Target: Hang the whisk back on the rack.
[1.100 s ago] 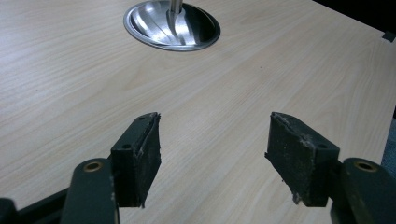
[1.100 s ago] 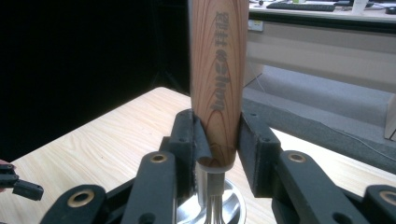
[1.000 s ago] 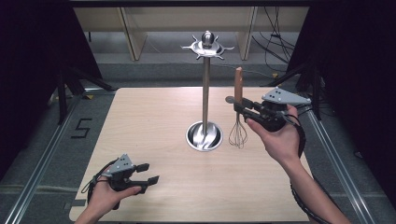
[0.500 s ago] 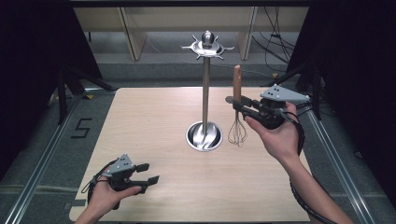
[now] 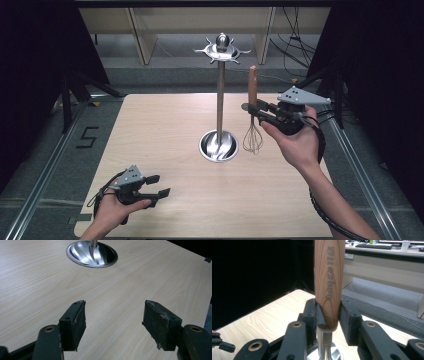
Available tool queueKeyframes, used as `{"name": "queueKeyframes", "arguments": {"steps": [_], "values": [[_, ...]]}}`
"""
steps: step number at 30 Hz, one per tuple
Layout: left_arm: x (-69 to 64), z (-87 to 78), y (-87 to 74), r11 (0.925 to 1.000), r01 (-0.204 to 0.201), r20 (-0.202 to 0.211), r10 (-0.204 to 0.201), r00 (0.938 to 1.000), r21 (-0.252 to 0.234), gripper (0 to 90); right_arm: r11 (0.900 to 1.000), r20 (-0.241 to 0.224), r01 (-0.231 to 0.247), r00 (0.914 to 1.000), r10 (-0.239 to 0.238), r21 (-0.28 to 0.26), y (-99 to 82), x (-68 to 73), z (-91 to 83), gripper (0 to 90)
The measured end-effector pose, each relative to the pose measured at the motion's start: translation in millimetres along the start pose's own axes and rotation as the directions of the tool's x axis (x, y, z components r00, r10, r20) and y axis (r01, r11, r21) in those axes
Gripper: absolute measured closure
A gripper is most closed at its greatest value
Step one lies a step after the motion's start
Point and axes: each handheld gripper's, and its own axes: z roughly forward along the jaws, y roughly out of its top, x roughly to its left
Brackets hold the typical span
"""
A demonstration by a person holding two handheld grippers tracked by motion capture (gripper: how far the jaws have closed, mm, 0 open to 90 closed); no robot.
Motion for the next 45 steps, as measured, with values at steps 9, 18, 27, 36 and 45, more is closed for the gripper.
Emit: {"name": "queueKeyframes", "arguments": {"steps": [9, 18, 27, 36, 45], "values": [[0.2, -0.2, 0.2, 1.0000, -0.001, -0.002, 0.001, 1.0000, 0.000, 33.7, 0.9999, 0.000, 0.013, 0.9999, -0.013, -0.003, 3.1, -0.2, 1.6, 69.3], [0.3, 0.1, 0.0, 1.0000, 0.001, -0.001, -0.001, 1.0000, -0.001, 33.6, 0.9999, -0.008, 0.009, 0.9999, -0.009, -0.007, 7.1, 0.5, 2.7, 69.3], [0.2, 0.4, 0.0, 1.0000, 0.004, -0.001, -0.004, 1.0000, 0.000, 33.6, 0.9999, -0.001, 0.014, 0.9999, -0.014, -0.002, 9.6, 0.4, 3.6, 69.2], [0.4, 0.5, -0.2, 1.0000, 0.005, 0.005, -0.005, 1.0000, 0.000, 33.5, 0.9998, -0.008, 0.021, 0.9998, -0.021, -0.005, 13.5, -1.2, 5.3, 69.3], [0.5, 0.3, -0.1, 1.0000, 0.005, 0.005, -0.005, 1.0000, -0.001, 33.5, 0.9999, -0.013, 0.009, 0.9999, -0.009, -0.005, 16.1, 0.4, 7.0, 69.3]]}}
